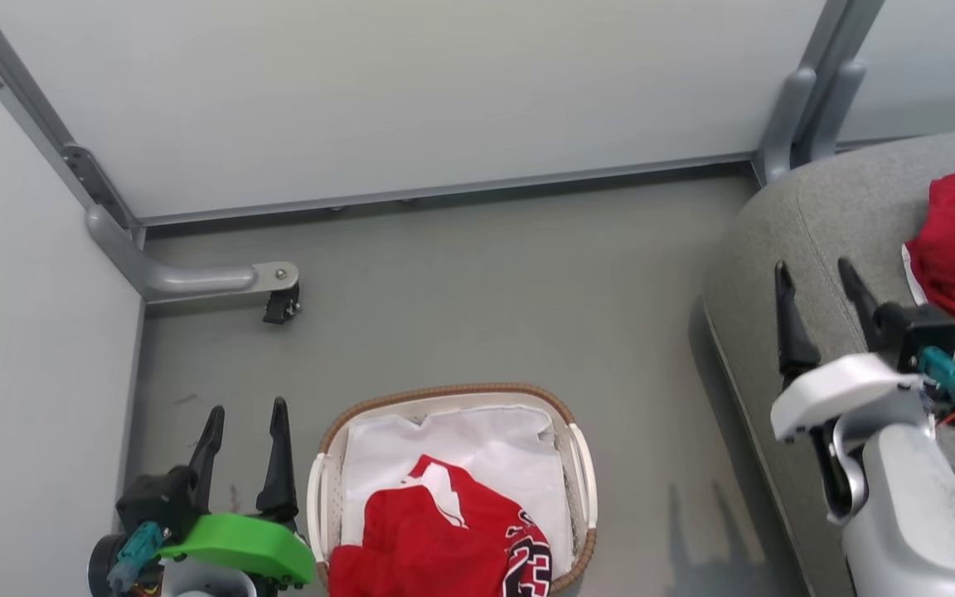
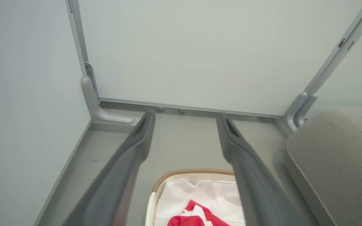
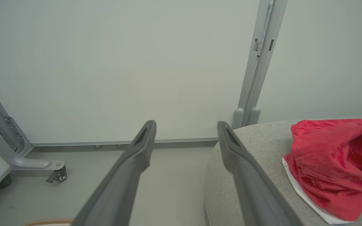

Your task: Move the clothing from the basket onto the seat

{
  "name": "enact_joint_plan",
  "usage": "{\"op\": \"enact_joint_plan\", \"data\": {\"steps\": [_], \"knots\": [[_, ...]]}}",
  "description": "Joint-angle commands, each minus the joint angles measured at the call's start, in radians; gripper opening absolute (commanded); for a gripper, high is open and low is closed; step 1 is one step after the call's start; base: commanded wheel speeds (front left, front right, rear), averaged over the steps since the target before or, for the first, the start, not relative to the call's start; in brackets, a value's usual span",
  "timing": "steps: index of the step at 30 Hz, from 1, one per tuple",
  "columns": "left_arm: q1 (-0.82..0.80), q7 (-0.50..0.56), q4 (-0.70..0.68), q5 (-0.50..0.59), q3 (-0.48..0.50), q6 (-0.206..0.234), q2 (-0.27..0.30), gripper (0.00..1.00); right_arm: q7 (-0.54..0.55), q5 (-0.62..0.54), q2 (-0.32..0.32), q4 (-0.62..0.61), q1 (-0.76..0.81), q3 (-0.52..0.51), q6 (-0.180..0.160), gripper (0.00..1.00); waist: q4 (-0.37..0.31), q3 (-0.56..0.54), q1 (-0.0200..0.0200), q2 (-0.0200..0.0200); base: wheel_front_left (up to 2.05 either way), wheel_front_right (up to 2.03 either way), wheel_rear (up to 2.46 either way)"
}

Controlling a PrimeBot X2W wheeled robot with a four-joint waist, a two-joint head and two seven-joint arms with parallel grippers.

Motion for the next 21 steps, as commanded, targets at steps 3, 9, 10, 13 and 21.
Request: {"op": "enact_joint_plan", "data": {"steps": [3, 9, 10, 13, 21], "knots": [[0.045, 0.001, -0.003, 0.006, 0.018, -0.005, -0.001, 1.0, -0.002, 0.078, -0.003, -0.018, 0.078, 0.033, -0.001, 1.0, 0.035, -0.054, 0.0001, 0.0, 0.0, 0.0, 0.0], [0.082, 0.001, 0.0, -0.01, 0.023, -0.008, -0.001, 1.0, -0.002, 0.145, -0.002, -0.05, 0.179, 0.063, -0.001, 1.0, 0.039, -0.08, 0.0001, 0.0, 0.0, 0.0, 0.0], [0.087, 0.001, 0.001, -0.012, 0.022, -0.008, -0.001, 1.0, -0.002, 0.148, -0.002, -0.053, 0.194, 0.069, -0.001, 1.0, 0.04, -0.083, 0.0001, 0.0, 0.0, 0.0, 0.0], [0.095, 0.001, 0.005, -0.02, 0.017, -0.009, -0.001, 1.0, -0.002, 0.152, -0.002, -0.063, 0.225, 0.08, -0.001, 1.0, 0.042, -0.09, 0.0001, 0.0, 0.0, 0.0, 0.0], [0.101, 0.001, 0.019, -0.021, 0.008, -0.008, -0.001, 1.0, -0.002, 0.14, -0.002, -0.076, 0.251, 0.114, -0.001, 1.0, 0.044, -0.093, 0.0001, 0.0, 0.0, 0.0, 0.0]]}}
